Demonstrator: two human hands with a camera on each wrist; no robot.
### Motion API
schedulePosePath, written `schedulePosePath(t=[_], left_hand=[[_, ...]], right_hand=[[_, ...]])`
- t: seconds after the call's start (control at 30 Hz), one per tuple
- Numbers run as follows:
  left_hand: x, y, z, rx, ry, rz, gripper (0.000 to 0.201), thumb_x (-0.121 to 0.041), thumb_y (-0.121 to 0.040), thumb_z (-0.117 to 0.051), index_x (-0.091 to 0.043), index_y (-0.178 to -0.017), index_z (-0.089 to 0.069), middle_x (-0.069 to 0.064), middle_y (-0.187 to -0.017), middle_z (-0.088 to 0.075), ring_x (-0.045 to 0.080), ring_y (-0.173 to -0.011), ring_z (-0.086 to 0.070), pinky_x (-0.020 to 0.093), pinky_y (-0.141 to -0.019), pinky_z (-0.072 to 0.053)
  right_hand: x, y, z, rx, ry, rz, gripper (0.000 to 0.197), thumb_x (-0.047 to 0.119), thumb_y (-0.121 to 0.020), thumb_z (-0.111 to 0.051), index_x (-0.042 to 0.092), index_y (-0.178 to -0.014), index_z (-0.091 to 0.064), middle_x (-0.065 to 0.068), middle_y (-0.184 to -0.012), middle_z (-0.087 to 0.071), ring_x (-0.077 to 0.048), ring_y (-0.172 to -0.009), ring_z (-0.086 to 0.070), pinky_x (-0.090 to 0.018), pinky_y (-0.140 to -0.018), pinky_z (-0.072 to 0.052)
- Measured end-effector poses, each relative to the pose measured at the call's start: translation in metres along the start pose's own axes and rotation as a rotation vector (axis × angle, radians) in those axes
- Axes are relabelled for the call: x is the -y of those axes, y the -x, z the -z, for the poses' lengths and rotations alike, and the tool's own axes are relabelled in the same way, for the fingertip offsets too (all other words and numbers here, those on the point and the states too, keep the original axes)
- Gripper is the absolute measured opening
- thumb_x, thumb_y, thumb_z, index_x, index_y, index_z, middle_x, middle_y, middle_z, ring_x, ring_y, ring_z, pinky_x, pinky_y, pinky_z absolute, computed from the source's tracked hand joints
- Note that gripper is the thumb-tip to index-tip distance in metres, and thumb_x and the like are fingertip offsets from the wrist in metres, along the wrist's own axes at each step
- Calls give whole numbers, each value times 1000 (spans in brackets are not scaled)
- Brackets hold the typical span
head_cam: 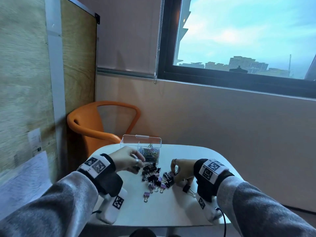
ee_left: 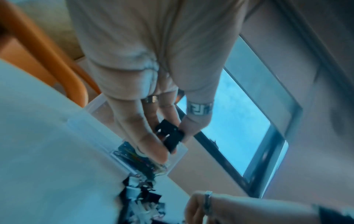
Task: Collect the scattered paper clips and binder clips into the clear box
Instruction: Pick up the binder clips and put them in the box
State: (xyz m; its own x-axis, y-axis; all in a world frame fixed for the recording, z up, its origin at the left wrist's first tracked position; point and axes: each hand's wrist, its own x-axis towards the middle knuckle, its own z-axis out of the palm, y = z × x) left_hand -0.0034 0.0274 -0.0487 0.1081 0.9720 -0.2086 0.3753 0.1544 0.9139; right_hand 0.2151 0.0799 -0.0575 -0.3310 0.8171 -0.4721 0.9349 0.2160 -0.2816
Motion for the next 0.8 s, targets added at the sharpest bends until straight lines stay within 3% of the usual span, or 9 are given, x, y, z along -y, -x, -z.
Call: schedulePosePath(t=[0.1,0.17,0.3,0.33,0.4,0.5,0.6,0.7,0.8], left_hand=[[5,3,1,-40,401,7,14,10,-88,-51,-2,-82,-56,14,-73,-62,15,-53,-64,23,-50,-57],[10,4,-1,-32,630,27,15,11,-90,-47,-1,-85,-55,17,-77,-61,17,-53,-66,24,-48,-57],[22,4,-4,58,1061,52,18,8,-93,-39,3,-89,-55,17,-77,-56,23,-71,-57,23,-51,-58],[26,2,-3,89,1159,66,19,6,-94,-38,3,-90,-56,16,-76,-57,22,-70,-57,23,-51,-58],[34,-4,-2,147,1320,106,18,3,-91,-40,2,-92,-58,15,-74,-58,20,-63,-61,22,-50,-57],[43,-10,-5,193,1404,162,18,0,-78,-47,-4,-92,-58,11,-71,-58,18,-53,-62,23,-47,-55],[48,-13,-8,208,1380,178,18,-2,-88,-42,-7,-94,-58,8,-71,-55,14,-48,-59,27,-48,-53],[49,-15,-9,202,1373,145,25,-5,-96,-35,-6,-96,-60,7,-74,-52,13,-49,-57,31,-52,-56],[48,-18,-10,130,1439,123,28,-2,-96,-32,-5,-90,-60,8,-74,-49,13,-51,-53,28,-49,-55]], right_hand=[[-2,-2,-2,-17,8,-1,30,14,-82,-64,19,-103,-42,-12,-106,-60,-24,-64,-61,-32,-61,-54],[-2,-2,-3,-39,27,-6,31,11,-81,-64,20,-102,-42,-11,-101,-60,-19,-55,-56,-30,-56,-51],[0,-1,-5,-59,45,-20,33,8,-81,-63,19,-104,-43,-11,-97,-61,-24,-64,-59,-36,-65,-56],[0,-1,-6,-68,52,-24,32,9,-82,-62,18,-107,-44,-11,-96,-61,-26,-68,-60,-37,-67,-56],[0,-1,-7,-95,92,-24,32,11,-83,-61,17,-111,-45,-7,-88,-59,-23,-67,-58,-30,-60,-53],[0,-1,-10,-119,153,-14,30,11,-84,-59,15,-108,-43,-1,-74,-54,-16,-53,-51,-25,-49,-44],[1,-3,-14,-169,237,-45,32,14,-88,-53,10,-117,-41,-6,-91,-49,-14,-55,-44,-24,-48,-40],[1,-6,-22,-187,308,-69,35,12,-91,-45,5,-123,-34,-12,-104,-40,-20,-67,-43,-30,-60,-40],[-3,-11,-23,-183,307,-87,41,10,-91,-44,1,-129,-29,-12,-106,-34,-16,-70,-39,-31,-68,-39]])
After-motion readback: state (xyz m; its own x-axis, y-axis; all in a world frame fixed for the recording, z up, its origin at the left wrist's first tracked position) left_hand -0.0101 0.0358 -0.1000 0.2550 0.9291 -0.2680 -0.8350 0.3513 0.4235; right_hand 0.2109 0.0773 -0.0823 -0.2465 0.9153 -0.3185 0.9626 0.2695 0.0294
